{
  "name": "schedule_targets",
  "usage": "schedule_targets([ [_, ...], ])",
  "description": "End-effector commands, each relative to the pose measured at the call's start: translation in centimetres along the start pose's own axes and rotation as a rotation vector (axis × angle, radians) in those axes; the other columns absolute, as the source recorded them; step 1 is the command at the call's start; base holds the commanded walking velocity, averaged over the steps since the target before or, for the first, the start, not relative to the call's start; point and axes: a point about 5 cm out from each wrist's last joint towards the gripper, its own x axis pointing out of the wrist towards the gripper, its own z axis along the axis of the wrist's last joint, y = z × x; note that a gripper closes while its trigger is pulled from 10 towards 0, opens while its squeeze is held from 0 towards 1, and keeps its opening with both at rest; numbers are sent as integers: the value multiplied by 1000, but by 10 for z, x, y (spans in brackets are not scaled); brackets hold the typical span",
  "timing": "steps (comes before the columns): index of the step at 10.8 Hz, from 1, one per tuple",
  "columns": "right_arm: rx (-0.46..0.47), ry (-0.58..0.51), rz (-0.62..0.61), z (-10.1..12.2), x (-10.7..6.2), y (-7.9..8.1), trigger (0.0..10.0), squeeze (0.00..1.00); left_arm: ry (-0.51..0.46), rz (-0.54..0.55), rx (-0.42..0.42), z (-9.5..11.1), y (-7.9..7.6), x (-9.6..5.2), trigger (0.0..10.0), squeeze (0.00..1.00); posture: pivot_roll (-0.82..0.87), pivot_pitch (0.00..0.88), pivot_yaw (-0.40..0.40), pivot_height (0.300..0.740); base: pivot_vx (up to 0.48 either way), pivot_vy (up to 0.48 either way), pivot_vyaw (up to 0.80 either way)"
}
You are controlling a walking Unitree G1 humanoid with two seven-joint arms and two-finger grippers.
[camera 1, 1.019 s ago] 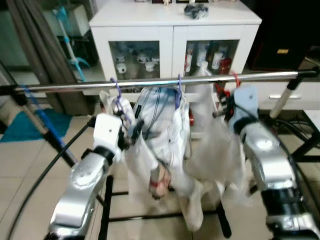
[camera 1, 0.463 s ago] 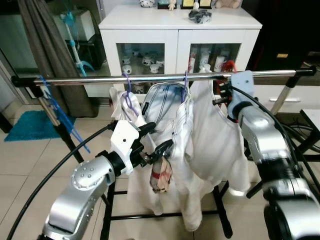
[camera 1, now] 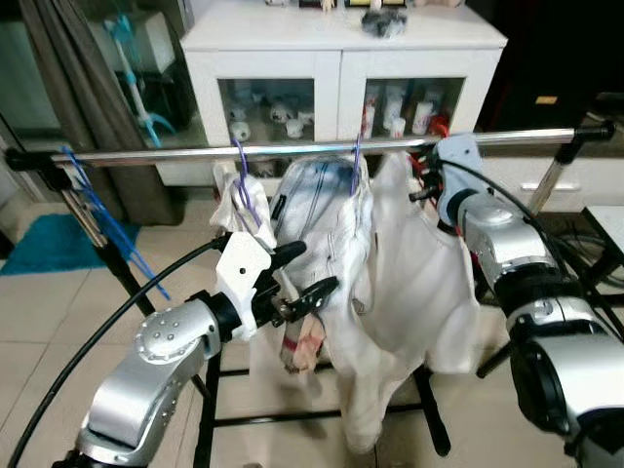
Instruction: Hang hanger
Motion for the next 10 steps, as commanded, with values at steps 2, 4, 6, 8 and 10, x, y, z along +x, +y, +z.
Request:
schedule_targets([
  [2, -37, 81, 61, -19, 0, 9, 10000, 0, 5, -10, 11, 3, -1, -3, 10000, 173, -89, 0, 47, 740, 0, 0, 0],
  [4, 7, 43, 62, -23, -3, 7, 10000, 106, 12, -7, 11, 2, 0, -3, 10000, 169, -96, 0, 60, 740, 0, 0, 0],
  [6, 53, -86, 31, -15, -8, 1, 10000, 1000, 9, 9, 18, 2, 1, -2, 10000, 169, -97, 0, 63, 740, 0, 0, 0],
  [8, 89, -287, 66, -6, -31, 4, 10000, 1000, 1, 101, 1, -2, 3, -4, 10000, 169, -106, 0, 74, 740, 0, 0, 0],
  [10, 119, -361, 61, -4, -42, 6, 10000, 1000, 0, 169, 8, -4, 8, -3, 10000, 169, -107, 0, 77, 740, 0, 0, 0],
])
